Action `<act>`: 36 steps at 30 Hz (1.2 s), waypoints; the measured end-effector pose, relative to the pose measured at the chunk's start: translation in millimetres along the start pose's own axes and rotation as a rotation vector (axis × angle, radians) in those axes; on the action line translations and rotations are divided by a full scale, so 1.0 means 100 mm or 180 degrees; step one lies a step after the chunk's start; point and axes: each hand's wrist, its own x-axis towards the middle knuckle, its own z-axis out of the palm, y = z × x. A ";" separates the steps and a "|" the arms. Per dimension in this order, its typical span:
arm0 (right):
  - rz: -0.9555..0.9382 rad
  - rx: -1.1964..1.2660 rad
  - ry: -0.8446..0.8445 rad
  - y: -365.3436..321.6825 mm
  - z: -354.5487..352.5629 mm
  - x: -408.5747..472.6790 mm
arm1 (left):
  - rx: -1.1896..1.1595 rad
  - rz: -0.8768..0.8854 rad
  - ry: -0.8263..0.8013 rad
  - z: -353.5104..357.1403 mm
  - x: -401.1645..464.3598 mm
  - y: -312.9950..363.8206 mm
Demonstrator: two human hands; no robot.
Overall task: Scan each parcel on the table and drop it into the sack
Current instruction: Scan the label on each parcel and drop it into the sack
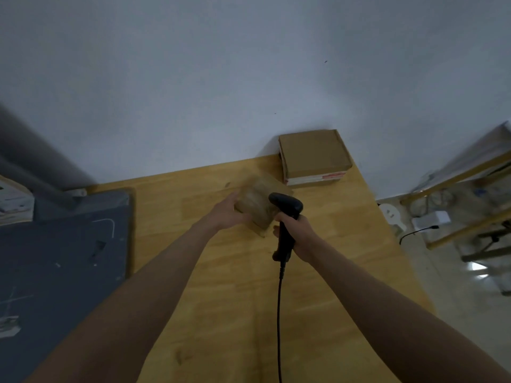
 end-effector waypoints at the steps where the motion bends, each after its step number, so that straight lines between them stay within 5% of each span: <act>1: -0.0025 0.0033 -0.0063 0.02 0.00 0.01 | -0.0023 -0.0007 -0.0001 0.02 0.02 0.00; 13: -0.0182 -0.0128 -0.0441 0.36 0.01 -0.91 | -0.0260 -0.0147 0.0206 0.06 -1.13 -0.34; 24: 0.0090 -0.0412 -0.0605 1.52 0.02 -2.27 | -0.0347 -0.0412 0.0258 0.61 -2.89 -1.27; 36: 0.0275 -0.0314 -0.0311 2.59 0.04 -3.04 | -0.0385 -0.0696 0.0071 1.41 -3.74 -2.06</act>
